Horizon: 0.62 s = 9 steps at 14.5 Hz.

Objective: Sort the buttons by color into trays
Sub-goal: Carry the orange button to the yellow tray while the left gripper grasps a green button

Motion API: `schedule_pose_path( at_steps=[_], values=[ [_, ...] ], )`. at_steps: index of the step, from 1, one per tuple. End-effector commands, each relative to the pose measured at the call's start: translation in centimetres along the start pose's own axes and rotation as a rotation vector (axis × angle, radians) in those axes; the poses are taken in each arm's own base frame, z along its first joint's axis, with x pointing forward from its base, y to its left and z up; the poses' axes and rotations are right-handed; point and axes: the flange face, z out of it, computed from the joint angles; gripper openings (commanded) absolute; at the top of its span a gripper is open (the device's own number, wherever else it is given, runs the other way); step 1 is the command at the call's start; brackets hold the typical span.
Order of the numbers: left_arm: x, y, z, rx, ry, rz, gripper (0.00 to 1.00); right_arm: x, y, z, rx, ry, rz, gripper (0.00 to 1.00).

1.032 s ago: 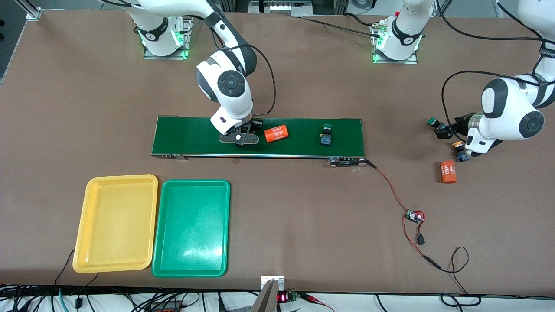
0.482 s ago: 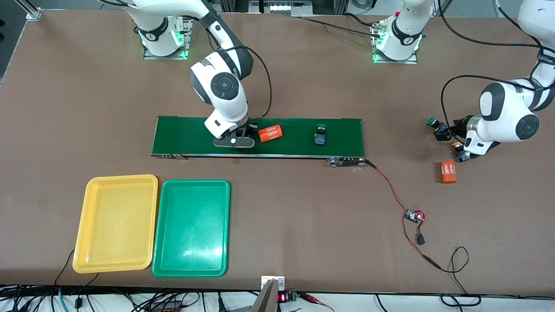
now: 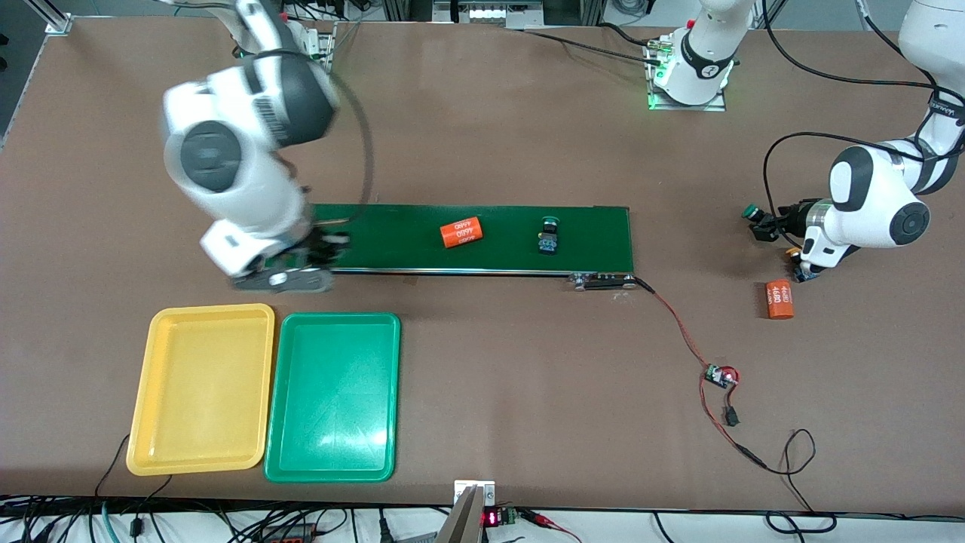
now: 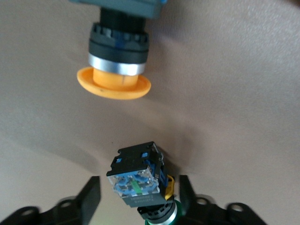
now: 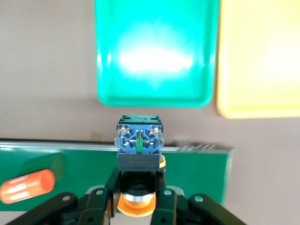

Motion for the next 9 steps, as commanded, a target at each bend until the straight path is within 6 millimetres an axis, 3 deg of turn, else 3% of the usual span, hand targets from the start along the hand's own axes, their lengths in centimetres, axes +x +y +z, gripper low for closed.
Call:
schedule_pose_path(
  at_steps=[1,2,4,6,9],
  values=[
    [-0.5,-0.3,0.0,0.026,-0.002,0.004,0.37,2.8,5.7,0.5,0.014,-0.002,-0.095,0.14],
    [-0.8,-0.3,-0.6,0.033,-0.001,0.008,0.24,3.4,8.1,0.8,0.017,-0.003,-0.112,0.14],
    [-0.9,-0.1,-2.1,0.039,0.023,0.012,0.16,4.6,11.3,1.9,0.020,0.013,-0.126,0.14],
    [-1.5,1.7,-5.5,0.063,0.071,0.041,0.14,5.6,13.3,3.7,0.019,0.021,-0.132,0.14],
    [-6.2,9.7,-9.6,0.111,0.152,0.188,0.13,7.3,17.8,7.2,0.019,0.040,-0.122,0.14]
  ],
)
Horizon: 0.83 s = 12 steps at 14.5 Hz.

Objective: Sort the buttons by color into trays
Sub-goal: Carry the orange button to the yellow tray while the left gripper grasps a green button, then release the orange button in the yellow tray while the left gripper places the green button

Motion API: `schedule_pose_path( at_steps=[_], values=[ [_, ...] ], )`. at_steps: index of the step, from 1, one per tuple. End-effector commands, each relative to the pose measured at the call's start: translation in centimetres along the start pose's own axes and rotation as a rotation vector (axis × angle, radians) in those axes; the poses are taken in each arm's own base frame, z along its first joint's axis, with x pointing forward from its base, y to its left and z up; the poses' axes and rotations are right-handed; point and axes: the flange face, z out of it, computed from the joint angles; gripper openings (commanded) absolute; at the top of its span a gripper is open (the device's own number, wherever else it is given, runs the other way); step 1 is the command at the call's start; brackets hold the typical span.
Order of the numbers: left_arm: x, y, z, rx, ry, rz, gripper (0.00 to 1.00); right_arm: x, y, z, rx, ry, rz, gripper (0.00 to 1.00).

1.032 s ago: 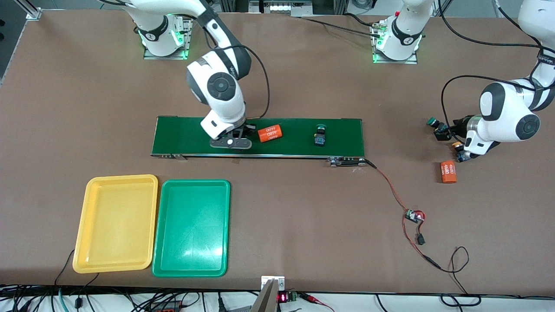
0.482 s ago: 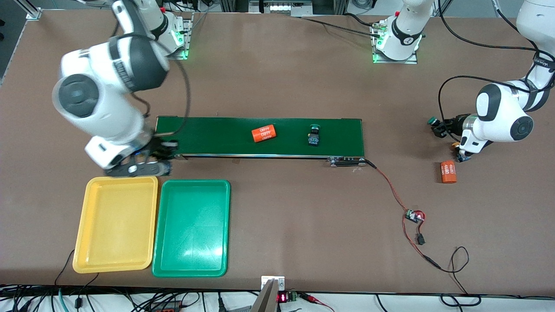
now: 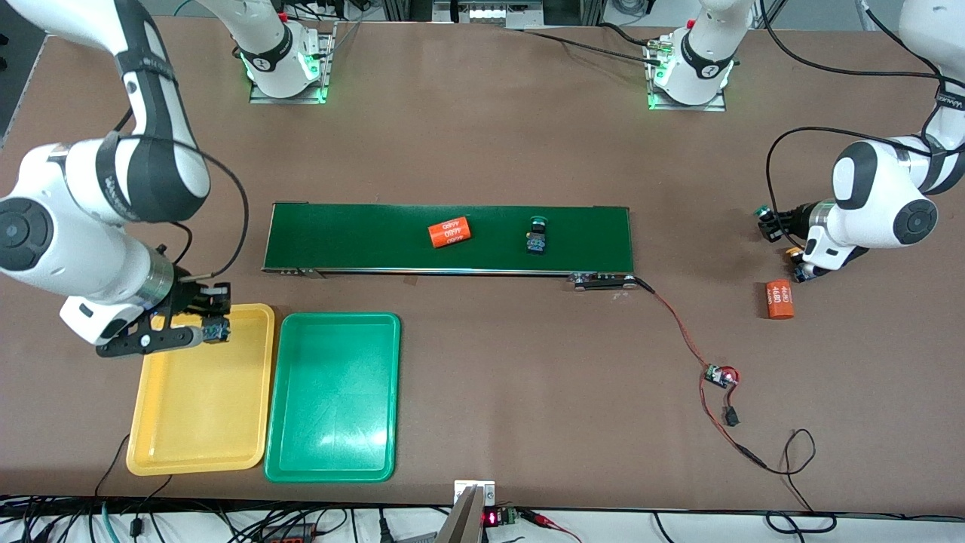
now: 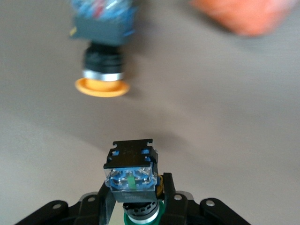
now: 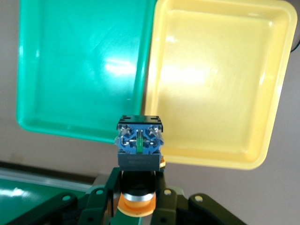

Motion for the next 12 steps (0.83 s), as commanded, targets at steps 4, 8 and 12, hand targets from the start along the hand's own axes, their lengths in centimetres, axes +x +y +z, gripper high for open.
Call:
schedule_pose_path(
  at_steps=[4,8,12],
  values=[
    [-8.3,16.8,-8.8,-0.054,0.131,0.261,0.12,2.0,6.0,7.6,0.000,0.019,0.026,0.14],
    [-14.7,26.1,-8.8,-0.045,0.151,0.446,0.12,2.8,8.6,13.6,-0.008,0.048,0.056,0.15],
    [-17.3,32.1,-6.7,-0.109,0.200,0.572,0.12,3.0,9.1,16.7,-0.026,0.066,0.061,0.37]
  ],
)
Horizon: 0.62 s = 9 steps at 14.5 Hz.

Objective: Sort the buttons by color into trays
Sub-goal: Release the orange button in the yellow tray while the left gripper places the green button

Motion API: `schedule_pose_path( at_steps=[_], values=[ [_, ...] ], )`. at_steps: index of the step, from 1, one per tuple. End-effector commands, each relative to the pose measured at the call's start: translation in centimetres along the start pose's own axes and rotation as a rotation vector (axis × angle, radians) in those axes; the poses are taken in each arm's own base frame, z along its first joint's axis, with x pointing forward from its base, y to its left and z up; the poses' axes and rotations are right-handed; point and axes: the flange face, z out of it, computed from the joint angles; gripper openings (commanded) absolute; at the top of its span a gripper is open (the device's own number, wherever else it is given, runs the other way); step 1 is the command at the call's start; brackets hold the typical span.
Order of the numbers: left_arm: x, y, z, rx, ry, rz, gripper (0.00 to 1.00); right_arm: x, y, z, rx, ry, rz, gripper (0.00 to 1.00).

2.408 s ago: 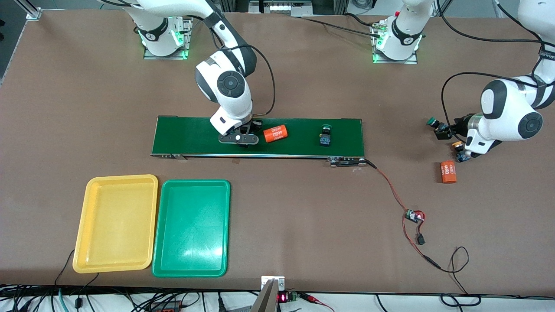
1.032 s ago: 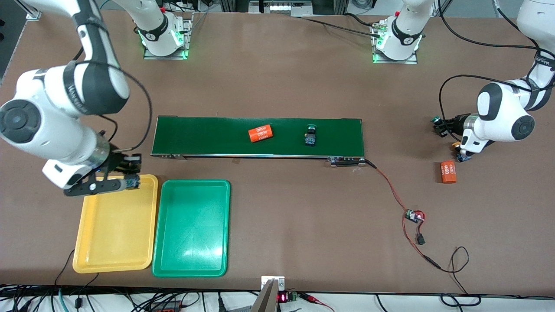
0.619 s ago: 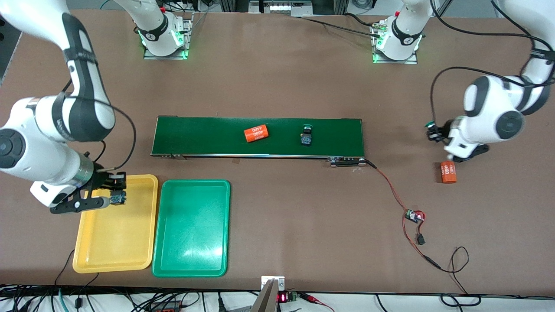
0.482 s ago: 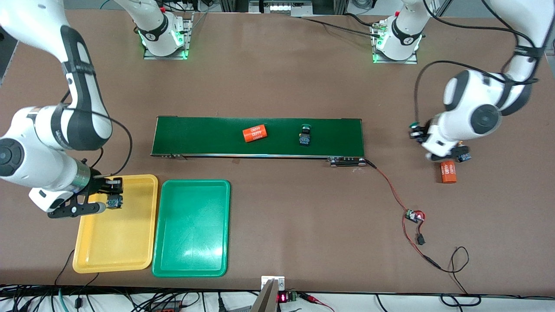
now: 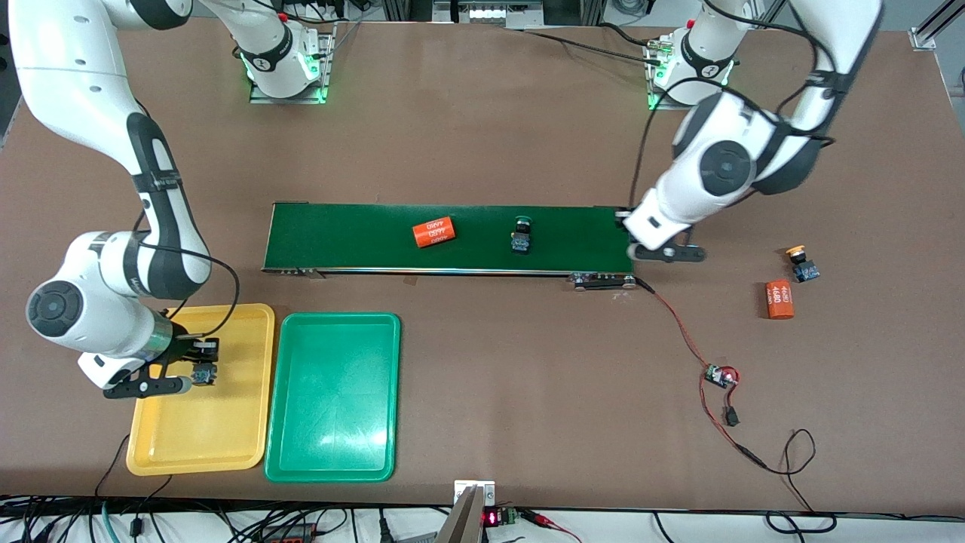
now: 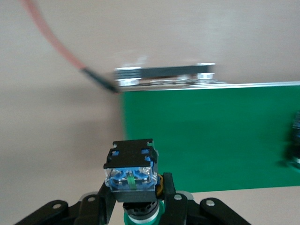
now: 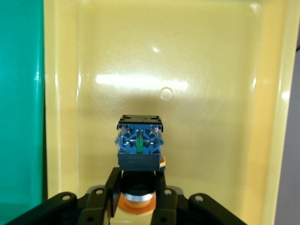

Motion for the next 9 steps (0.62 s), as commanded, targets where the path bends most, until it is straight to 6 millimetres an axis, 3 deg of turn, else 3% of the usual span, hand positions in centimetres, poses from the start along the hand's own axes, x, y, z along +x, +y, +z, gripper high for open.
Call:
schedule_pose_path(
  at_steps=[1,4,7,8,9],
  values=[
    [0.8,2.6,2.0,-0.049,-0.001,0.058,0.12,0.3,0.3,0.7,-0.003,0.004,-0.002,0.42],
    [0.2,5.0,4.0,-0.064,-0.017,0.101,0.15,0.1,0.7,1.5,-0.001,-0.007,0.007,0.62],
    [0.6,4.8,6.2,-0.081,-0.046,0.091,0.23,0.2,0.6,0.8,0.005,-0.004,0.010,0.82],
    [0.7,4.4,6.6,-0.080,-0.053,0.085,0.31,0.2,0.1,0.6,0.007,-0.006,0.006,0.94],
    [1.1,3.7,6.8,-0.077,-0.055,0.072,0.60,0.0,0.0,-0.2,0.010,-0.027,0.019,1.00]
  ],
)
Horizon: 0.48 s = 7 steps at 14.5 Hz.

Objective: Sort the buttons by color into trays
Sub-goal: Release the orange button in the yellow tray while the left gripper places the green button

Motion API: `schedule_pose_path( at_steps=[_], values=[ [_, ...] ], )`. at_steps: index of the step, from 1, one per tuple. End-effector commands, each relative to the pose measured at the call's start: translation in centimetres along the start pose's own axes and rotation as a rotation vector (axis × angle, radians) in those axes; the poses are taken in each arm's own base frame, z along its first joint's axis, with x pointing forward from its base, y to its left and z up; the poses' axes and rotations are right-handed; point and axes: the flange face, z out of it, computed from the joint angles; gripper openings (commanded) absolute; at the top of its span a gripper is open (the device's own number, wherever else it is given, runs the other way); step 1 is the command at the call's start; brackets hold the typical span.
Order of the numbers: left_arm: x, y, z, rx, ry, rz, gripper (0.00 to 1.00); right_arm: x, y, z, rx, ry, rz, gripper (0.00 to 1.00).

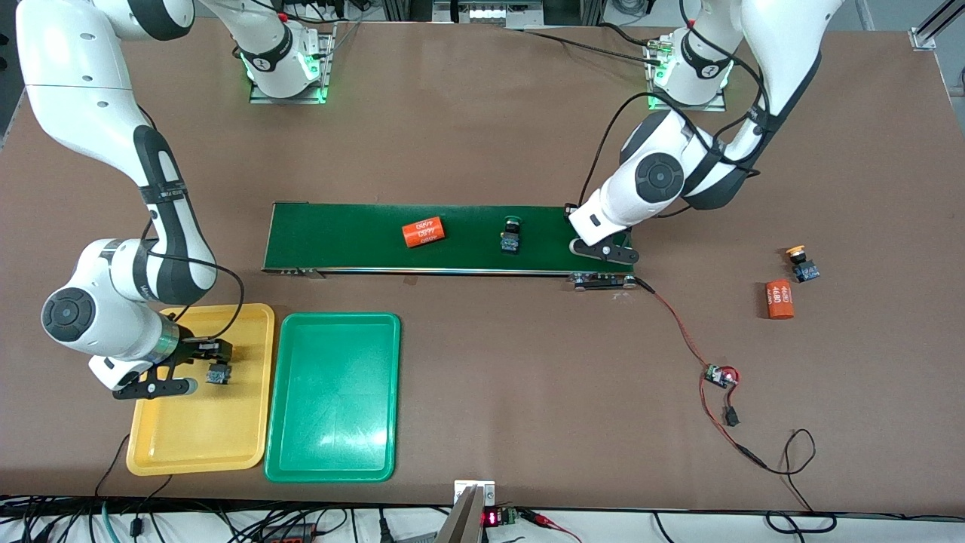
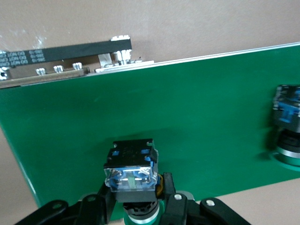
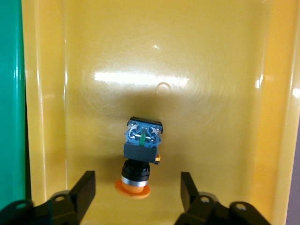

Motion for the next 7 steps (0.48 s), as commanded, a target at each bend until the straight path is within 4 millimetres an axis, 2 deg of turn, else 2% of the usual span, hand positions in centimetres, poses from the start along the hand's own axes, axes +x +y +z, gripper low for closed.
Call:
schedule_pose_path(
  at_steps=[1,3,5,6,7],
  values=[
    [1.5,-1.7,0.2,-0.003,-0.002,-0.020,1.00,-0.1,-0.5,-2.4,0.012,-0.046,0.025,1.00],
    [1.6,-2.1,-1.3,0.002,0.024,-0.036,1.00,-0.7,-1.0,-5.4,0.019,-0.082,0.043,1.00],
    [1.4,-2.2,-4.3,0.016,0.079,-0.046,1.00,-1.6,-2.0,-8.2,0.020,-0.139,0.051,1.00],
    [1.4,-3.0,-6.2,0.027,0.112,-0.061,1.00,-2.1,-3.3,-9.8,0.017,-0.164,0.050,1.00],
    [1.7,-5.4,-7.7,0.037,0.121,-0.103,1.00,-3.0,-4.4,-11.0,0.012,-0.192,0.064,1.00]
  ],
)
